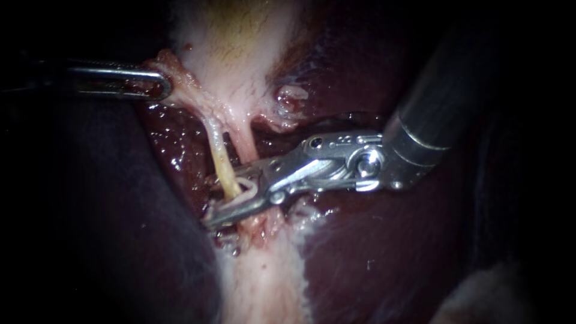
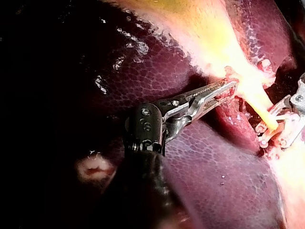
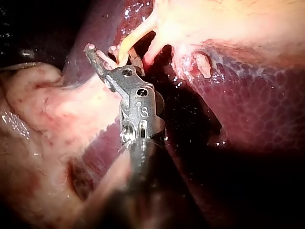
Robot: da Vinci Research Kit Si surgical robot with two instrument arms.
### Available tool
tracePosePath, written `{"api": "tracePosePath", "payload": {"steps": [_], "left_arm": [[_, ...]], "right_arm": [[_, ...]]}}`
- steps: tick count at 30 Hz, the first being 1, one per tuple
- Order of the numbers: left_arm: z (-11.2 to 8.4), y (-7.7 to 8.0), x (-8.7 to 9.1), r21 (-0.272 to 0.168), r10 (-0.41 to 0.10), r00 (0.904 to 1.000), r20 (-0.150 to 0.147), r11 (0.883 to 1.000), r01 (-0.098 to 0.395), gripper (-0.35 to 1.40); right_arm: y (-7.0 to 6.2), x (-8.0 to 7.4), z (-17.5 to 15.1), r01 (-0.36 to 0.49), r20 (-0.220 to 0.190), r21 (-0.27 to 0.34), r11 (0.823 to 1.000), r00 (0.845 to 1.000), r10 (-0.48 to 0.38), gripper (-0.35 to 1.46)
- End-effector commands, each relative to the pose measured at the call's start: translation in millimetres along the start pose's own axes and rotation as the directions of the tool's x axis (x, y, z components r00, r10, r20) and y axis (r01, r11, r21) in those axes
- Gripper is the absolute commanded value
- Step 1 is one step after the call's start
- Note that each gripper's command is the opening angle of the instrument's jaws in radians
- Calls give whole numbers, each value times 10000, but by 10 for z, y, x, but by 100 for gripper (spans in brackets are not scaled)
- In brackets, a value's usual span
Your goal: Clipping second clip left tube
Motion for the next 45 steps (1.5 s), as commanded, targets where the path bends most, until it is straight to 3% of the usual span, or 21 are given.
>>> {"api": "tracePosePath", "payload": {"steps": [1, 10, 14, 29, 38, 42, 45], "left_arm": [[0, 0, 0, 3, 4, 10000, -2, 10000, -4, -35], [0, 0, -1, 3, 4, 10000, -2, 10000, -4, -35], [0, 0, -1, 2, 5, 10000, -2, 10000, -5, -35], [0, 0, -1, 1, 5, 10000, -2, 10000, -5, -35], [0, 0, -1, 1, 5, 10000, -2, 10000, -5, -35], [0, 0, -1, 2, 5, 10000, -2, 10000, -5, -35], [0, -1, -1, 1, 5, 10000, -2, 10000, -5, -35]], "right_arm": [[-5, 1, 1, 80, 42, 185, 9998, 10000, -81, 45], [-45, 7, 9, 170, 29, 1015, 9947, 9998, -174, 42], [-52, 10, 9, 242, -18, 1077, 9939, 9997, -242, 42], [-49, 15, 4, 158, -180, 1031, 9945, 9997, -140, 24], [-43, 13, 2, 151, -256, 885, 9960, 9996, -128, -8], [-43, 13, 1, 149, -281, 804, 9967, 9995, -126, -34], [-42, 12, 0, -323, -277, 836, 9960, 9990, 347, -35]]}}
